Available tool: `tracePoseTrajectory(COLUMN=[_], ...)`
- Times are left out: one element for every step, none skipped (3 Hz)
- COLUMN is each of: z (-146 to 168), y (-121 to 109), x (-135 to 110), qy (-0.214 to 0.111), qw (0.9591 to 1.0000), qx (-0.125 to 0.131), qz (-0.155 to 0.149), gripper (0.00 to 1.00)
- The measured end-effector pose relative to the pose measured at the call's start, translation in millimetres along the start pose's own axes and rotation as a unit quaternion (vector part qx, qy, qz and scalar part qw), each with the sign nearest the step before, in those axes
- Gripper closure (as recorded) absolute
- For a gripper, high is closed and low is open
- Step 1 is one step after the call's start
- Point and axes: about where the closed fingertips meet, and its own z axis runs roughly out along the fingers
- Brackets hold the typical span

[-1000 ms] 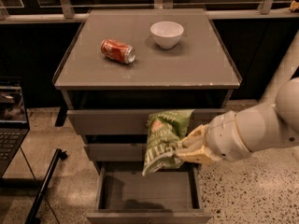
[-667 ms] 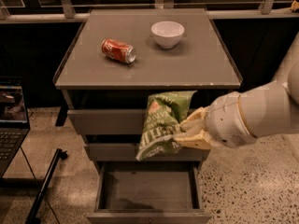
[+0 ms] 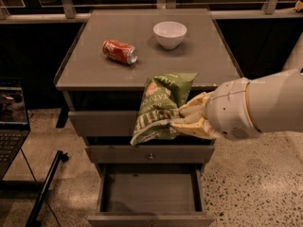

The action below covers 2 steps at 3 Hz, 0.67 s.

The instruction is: Pick green jalapeno chip bag from bottom drawer and place on counter

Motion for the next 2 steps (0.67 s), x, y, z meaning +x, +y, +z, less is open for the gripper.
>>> tracePoseTrajectory(z=[0,6], y=[-31,-76], x=[-5,-21], qy=[-0.001,0.002], qw=[0.9999,0.9992], qx=[0.005,0.005], qz=[-0.013,-0.041], gripper=[1.00,1.00])
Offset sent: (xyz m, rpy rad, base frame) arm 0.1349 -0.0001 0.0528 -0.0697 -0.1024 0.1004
